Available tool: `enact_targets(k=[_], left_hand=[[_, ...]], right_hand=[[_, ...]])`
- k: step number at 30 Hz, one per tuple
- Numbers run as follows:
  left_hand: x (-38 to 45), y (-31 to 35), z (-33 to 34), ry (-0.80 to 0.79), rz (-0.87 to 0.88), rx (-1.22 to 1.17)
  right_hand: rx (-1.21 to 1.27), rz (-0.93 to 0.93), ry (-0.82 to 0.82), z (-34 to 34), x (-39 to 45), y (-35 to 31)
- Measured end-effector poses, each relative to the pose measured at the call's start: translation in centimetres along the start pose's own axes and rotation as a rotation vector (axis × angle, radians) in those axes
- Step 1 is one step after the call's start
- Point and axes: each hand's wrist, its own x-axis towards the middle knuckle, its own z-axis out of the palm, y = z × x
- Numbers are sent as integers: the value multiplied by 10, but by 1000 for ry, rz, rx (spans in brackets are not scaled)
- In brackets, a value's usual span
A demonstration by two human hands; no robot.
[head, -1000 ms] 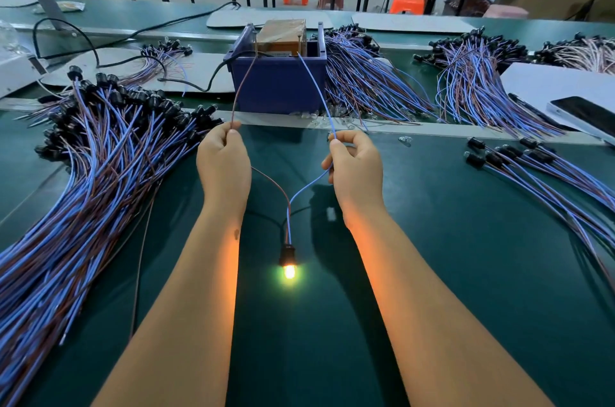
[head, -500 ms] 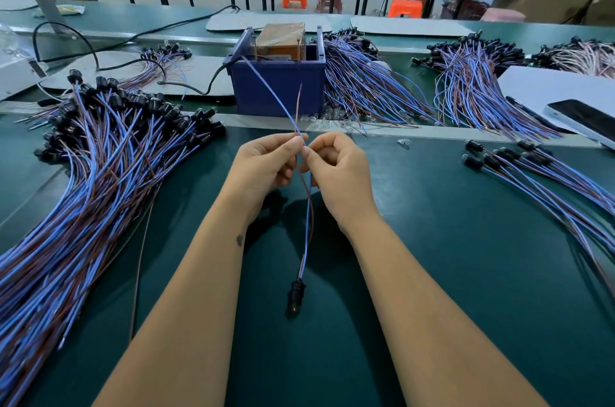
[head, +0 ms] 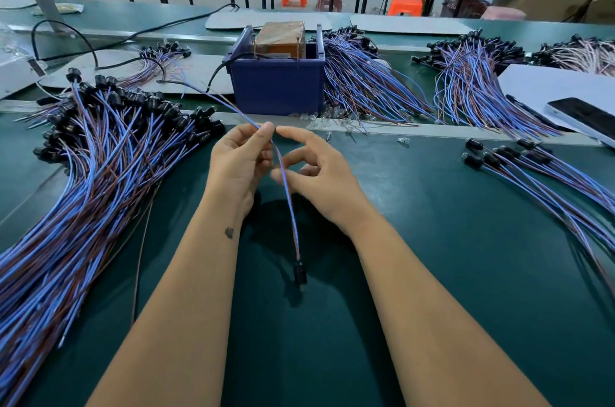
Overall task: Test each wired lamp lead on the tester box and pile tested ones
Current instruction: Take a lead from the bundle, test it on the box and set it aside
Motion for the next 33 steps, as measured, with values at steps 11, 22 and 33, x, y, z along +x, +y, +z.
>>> enact_targets(k=[11, 22, 33], left_hand=[[-3, -15, 4, -55, 239, 564], [-29, -29, 19, -420, 595, 1232], [-80, -36, 57, -666, 825, 1346]], right_hand=[[159, 86, 418, -22, 9, 10], [-130, 173, 514, -29, 10, 18], [-225, 248, 373, -76, -11, 2]])
